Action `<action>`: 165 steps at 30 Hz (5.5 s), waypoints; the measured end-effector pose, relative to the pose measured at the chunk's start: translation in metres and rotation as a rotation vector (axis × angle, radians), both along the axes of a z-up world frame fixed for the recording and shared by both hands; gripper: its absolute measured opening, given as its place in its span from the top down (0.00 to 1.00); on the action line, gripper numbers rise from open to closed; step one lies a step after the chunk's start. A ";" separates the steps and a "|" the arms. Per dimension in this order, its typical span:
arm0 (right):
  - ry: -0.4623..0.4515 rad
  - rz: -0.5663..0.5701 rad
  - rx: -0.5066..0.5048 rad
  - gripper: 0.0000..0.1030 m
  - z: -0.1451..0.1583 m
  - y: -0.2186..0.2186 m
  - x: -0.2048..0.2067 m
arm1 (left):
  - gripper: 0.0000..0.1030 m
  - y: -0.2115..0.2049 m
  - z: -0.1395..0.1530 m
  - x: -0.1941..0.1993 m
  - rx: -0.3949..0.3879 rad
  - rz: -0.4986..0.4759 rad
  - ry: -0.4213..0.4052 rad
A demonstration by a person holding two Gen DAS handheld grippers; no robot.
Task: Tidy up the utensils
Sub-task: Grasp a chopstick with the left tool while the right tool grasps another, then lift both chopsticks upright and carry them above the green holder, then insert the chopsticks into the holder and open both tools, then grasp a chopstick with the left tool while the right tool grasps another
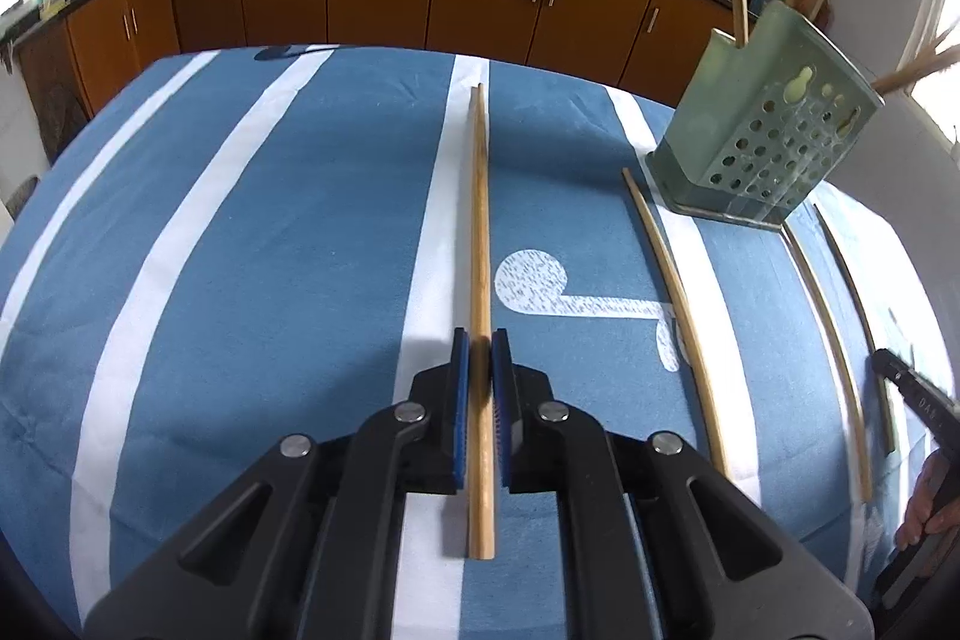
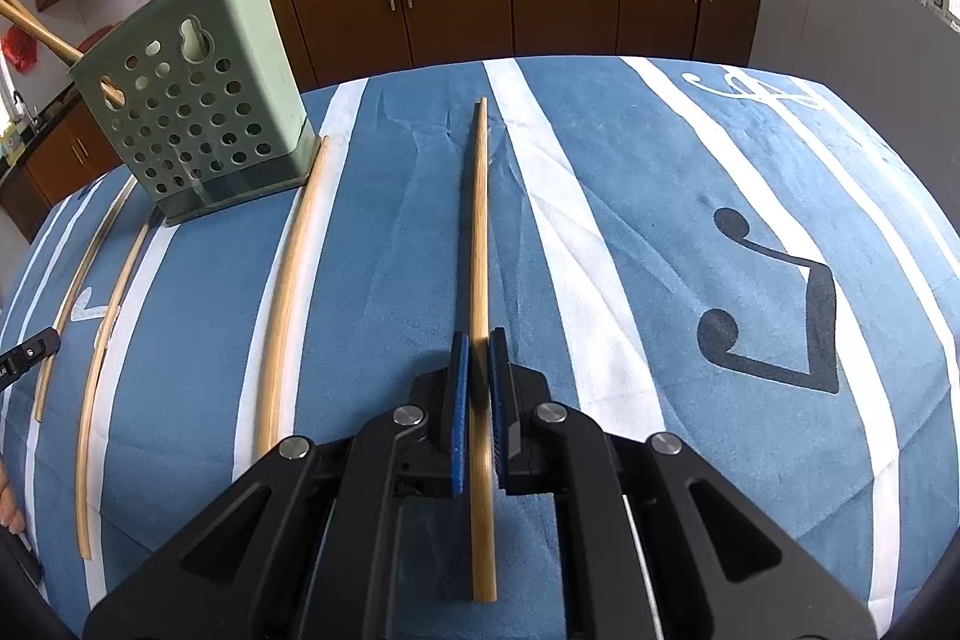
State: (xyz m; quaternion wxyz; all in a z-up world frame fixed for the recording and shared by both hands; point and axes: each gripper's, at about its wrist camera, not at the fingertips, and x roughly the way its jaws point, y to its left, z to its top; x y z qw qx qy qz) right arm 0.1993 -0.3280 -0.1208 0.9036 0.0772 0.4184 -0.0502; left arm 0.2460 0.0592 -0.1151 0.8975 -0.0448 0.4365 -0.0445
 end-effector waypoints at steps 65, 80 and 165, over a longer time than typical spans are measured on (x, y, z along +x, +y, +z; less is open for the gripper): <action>-0.501 0.056 0.076 0.93 0.178 -0.016 -0.053 | 0.93 -0.006 0.202 -0.054 -0.118 -0.058 -0.437; -0.752 0.174 0.203 0.93 0.269 0.015 -0.049 | 0.93 -0.063 0.303 -0.065 -0.194 -0.138 -0.653; 0.023 0.040 0.053 0.92 0.001 0.018 -0.009 | 0.92 -0.096 0.002 -0.034 0.037 -0.117 0.022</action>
